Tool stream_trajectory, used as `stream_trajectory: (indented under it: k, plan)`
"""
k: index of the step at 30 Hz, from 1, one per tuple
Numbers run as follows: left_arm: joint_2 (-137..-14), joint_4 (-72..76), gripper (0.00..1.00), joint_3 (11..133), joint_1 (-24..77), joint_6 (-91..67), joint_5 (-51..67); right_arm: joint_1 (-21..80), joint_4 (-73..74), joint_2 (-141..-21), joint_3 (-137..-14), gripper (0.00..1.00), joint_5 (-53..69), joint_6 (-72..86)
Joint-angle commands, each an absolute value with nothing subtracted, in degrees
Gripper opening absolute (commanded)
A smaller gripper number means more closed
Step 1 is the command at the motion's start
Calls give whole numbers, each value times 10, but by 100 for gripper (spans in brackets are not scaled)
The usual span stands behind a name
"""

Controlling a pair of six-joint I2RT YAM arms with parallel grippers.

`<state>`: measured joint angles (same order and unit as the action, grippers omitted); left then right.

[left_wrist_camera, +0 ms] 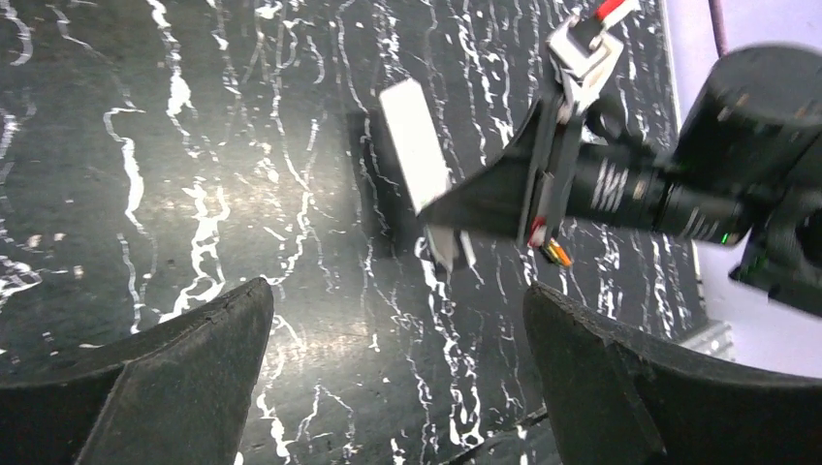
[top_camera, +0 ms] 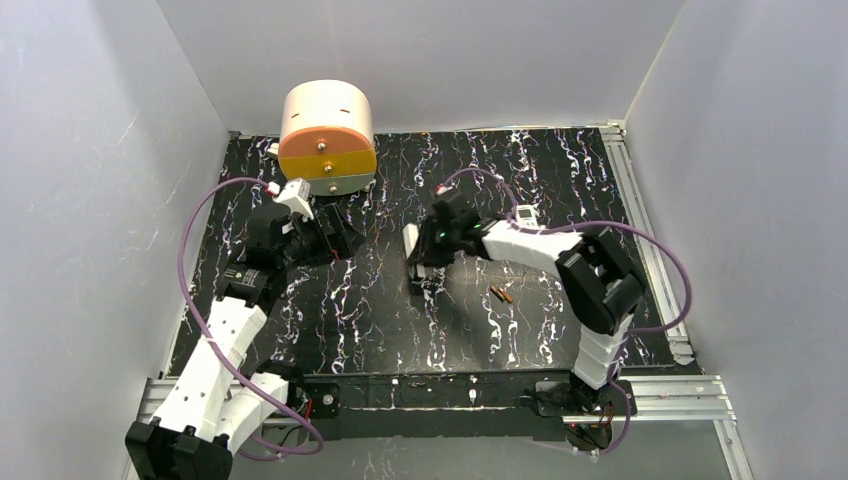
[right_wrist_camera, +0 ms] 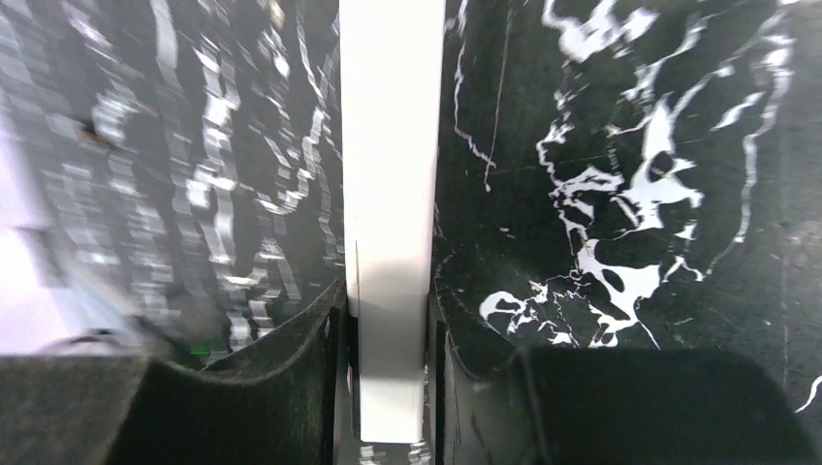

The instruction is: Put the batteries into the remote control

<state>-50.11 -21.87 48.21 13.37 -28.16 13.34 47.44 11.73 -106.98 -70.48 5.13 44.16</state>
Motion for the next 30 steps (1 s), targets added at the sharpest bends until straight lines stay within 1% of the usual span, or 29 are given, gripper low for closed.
stream_trajectory:
  k: [1, 5, 8, 11, 16, 19, 21, 23, 25, 28, 30]
  plan:
    - [-512, -192, 98, 461, 138, -311, 208, 411, -55, -1006, -661, 25, 223, 632]
    - [-539, -139, 98, 443, 167, -367, 245, 407, -66, -994, -663, 25, 236, 708]
    - [-573, -107, 99, 438, 220, -385, 236, 407, -69, -982, -655, 25, 227, 758]
    - [-603, -91, 98, 438, 253, -400, 217, 409, -45, -965, -652, 25, 199, 772]
    - [-613, -47, 98, 415, 271, -428, 132, 409, -26, -947, -648, 25, 172, 778]
    - [-617, 27, 92, 392, 275, -449, 124, 410, -30, -947, -647, 25, 179, 790]
    - [-628, 39, 87, 396, 286, -448, 114, 410, -25, -946, -651, 25, 181, 795]
    - [-637, 47, 84, 403, 301, -438, 110, 410, -16, -944, -654, 25, 174, 796]
    - [-630, 60, 84, 399, 313, -428, 99, 411, -2, -942, -657, 24, 165, 793]
    - [-611, 84, 89, 383, 320, -418, 79, 410, 17, -940, -658, 23, 154, 791]
    - [-615, 84, 84, 383, 321, -420, 74, 410, 17, -938, -656, 23, 152, 793]
